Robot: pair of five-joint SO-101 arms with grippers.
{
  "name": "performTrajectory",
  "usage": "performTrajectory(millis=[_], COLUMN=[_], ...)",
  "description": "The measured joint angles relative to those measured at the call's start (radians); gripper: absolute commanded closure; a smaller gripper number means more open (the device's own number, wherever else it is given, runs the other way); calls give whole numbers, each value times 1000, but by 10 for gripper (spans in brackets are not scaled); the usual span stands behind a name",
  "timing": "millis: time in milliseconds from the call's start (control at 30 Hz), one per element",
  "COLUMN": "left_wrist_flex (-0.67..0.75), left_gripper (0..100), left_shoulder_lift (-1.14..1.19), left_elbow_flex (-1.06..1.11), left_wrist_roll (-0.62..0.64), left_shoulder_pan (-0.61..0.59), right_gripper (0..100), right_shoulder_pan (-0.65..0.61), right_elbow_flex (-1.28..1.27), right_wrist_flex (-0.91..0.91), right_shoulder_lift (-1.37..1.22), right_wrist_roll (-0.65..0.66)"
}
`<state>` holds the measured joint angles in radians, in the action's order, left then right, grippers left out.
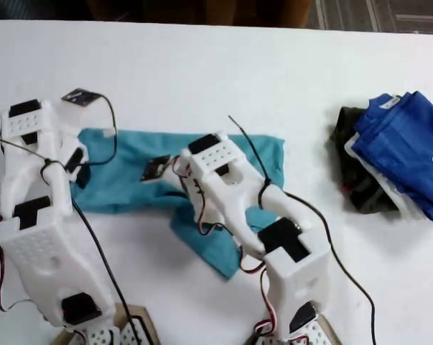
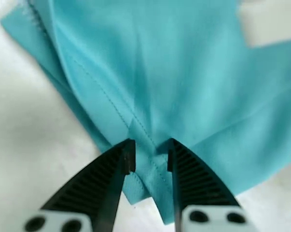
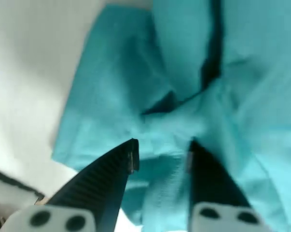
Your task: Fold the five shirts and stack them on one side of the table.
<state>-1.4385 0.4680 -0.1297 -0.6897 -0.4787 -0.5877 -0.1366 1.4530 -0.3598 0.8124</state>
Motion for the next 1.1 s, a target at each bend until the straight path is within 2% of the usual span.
performTrajectory(millis=[67, 300, 600, 800, 1000, 1100], left_wrist_flex=[0, 0, 0, 0, 0, 0], left_gripper=[862, 862, 862, 862, 862, 862], left_shoulder_lift=[0, 0, 0, 0, 0, 0], left_elbow_flex=[0, 0, 0, 0, 0, 0], left_wrist_roll=[0, 0, 0, 0, 0, 0], left_shoulder_pan=[0, 0, 0, 0, 0, 0], right_gripper=[965, 981, 977, 975, 835, 830], right_shoulder_pan=[-3, -3, -5, 74, 130, 137], right_elbow_flex=[0, 0, -3, -5, -61, -64], right_wrist_flex=[-23, -28, 68, 138, 140, 127], right_shoulder_lift=[-6, -6, 91, 101, 101, 103], right_wrist_roll=[0, 0, -2, 63, 158, 172])
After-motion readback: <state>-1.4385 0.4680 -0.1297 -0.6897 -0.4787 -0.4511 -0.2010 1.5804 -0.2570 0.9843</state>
